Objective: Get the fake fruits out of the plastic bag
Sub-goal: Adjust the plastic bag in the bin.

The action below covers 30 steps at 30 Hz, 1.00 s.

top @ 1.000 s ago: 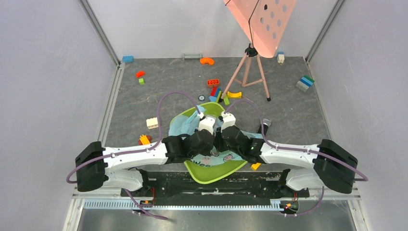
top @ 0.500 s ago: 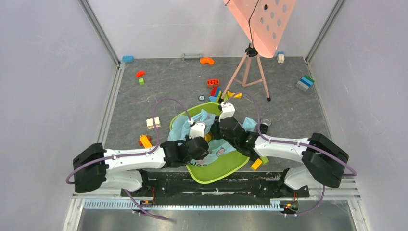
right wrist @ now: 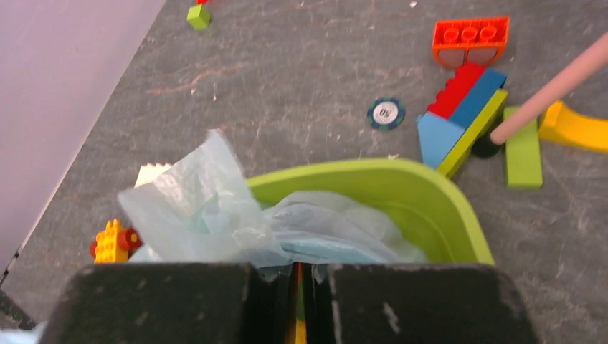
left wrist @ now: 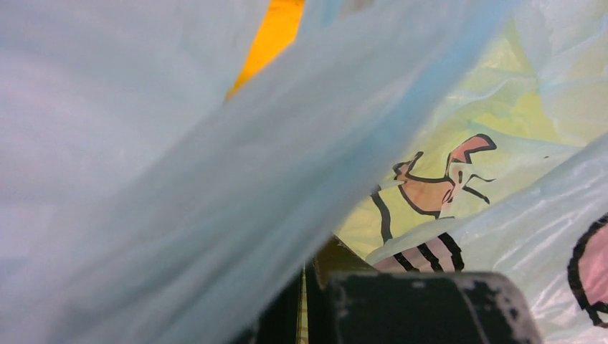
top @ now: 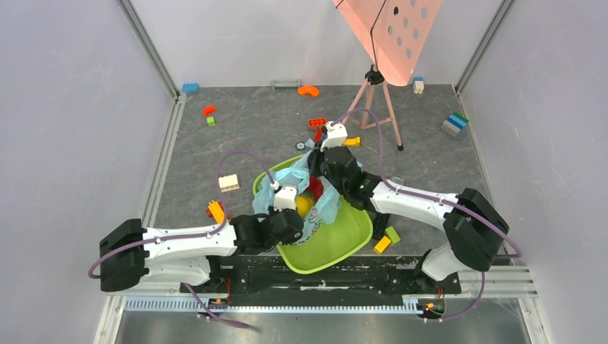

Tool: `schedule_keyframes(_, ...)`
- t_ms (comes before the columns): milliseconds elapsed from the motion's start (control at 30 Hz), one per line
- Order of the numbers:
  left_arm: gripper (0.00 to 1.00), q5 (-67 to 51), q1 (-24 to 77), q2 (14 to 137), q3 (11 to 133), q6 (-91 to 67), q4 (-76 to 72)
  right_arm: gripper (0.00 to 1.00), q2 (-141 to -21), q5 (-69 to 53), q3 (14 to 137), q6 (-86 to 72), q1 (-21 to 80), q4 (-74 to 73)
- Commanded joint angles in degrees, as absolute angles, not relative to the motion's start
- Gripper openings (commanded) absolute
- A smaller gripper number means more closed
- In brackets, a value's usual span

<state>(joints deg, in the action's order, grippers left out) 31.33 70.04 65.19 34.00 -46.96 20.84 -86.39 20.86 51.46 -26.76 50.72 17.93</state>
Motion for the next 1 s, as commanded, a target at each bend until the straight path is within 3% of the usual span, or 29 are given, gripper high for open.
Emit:
schedule_keyframes(0,0.02,33.8,70.9,63.8,32.9,-51.0,21.8,0.02,-88.6,21.3,57.4,-23.4,48.1,18.5)
schedule_keyframes(200,0.02,34.3,71.1,62.7,32.2,-51.9,22.2,0.02,-88.9,18.0,58.1,-21.6,46.8,17.7)
schedule_keyframes(400,0.03,36.4,71.0,60.6,36.2,-50.1,23.5,0.11,-85.3,7.2,52.2,-20.2,47.1,18.8)
schedule_keyframes(567,0.29,38.5,70.6,60.0,41.5,-47.0,24.7,0.25,-80.9,3.1,47.5,-20.9,47.7,17.8)
schedule_keyframes(733,0.38,39.0,70.4,59.2,45.4,-44.7,26.3,0.40,-76.2,0.2,45.7,-20.1,49.0,15.7)
schedule_keyframes(833,0.46,39.9,70.4,58.3,46.7,-43.4,27.0,0.45,-73.4,-1.5,47.1,-19.7,49.5,12.3)
schedule_keyframes(967,0.47,41.2,70.1,58.3,47.2,-42.9,28.4,0.49,-71.5,-0.7,48.6,-20.2,49.5,7.9)
